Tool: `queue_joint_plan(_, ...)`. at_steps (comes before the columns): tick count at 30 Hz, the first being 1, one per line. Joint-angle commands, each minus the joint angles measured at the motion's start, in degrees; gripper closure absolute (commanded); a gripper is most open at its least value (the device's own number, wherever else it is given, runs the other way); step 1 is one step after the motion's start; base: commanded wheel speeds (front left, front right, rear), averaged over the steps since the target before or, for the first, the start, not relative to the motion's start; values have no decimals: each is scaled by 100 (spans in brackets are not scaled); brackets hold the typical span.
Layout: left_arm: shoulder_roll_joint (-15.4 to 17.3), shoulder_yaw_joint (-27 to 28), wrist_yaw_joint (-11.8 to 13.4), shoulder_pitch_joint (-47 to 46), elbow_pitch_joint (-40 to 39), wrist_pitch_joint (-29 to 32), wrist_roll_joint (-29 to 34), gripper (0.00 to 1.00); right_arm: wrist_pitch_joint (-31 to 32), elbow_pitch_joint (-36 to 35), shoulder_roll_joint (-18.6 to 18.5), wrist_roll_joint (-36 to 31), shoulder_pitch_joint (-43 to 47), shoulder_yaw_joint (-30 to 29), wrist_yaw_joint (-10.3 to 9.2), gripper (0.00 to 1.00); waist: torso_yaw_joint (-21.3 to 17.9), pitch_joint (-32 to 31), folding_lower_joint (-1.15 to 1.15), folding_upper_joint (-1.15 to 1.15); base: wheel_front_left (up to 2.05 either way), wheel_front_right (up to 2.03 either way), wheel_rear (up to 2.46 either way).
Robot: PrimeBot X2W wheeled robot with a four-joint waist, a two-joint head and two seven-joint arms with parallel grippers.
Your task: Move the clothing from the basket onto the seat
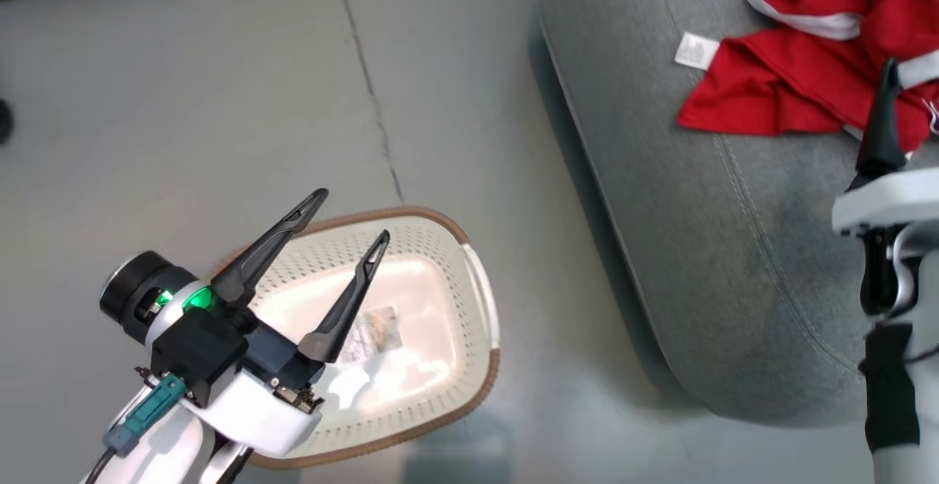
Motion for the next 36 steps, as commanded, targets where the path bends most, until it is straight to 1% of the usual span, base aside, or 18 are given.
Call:
queue_joint_plan(1,-107,66,74,85,117,-47,-90,0,-19,-226,-43,16,320,91,1,0,438,-459,0,0,0,0,0)
queue_joint_plan(3,-230,132,132,154,248,-61,-174,0,32,-520,-46,-16,628,198,1,0,614,-646,0,0,0,0,0)
queue_joint_plan(8,-459,369,298,316,510,-91,-334,0,285,-1379,-47,206,1301,687,1,0,967,-1013,0,0,0,0,0)
queue_joint_plan(9,-459,369,298,316,510,-91,-334,0,285,-1379,-47,206,1301,687,1,0,967,-1013,0,0,0,0,0)
queue_joint_plan(14,-634,678,443,491,674,-98,-442,0,503,-2221,-47,471,1859,1187,1,0,1236,-1284,0,0,0,0,0)
queue_joint_plan(19,-766,1050,566,688,754,-100,-506,0,670,-2798,-45,679,2266,1602,1,0,1442,-1505,0,0,0,0,0)
queue_joint_plan(26,-926,1615,646,908,838,-95,-595,0,810,-3236,-47,811,2663,1905,1,0,1626,-1785,0,0,0,0,0)
queue_joint_plan(33,-1055,2196,723,1144,772,-95,-577,0,861,-3343,-43,877,3001,2004,1,0,1708,-2015,0,0,0,0,0)
queue_joint_plan(36,-1094,2364,698,1280,729,-95,-525,0,875,-3350,-43,911,3149,2003,1,0,1722,-2077,0,0,0,0,0)
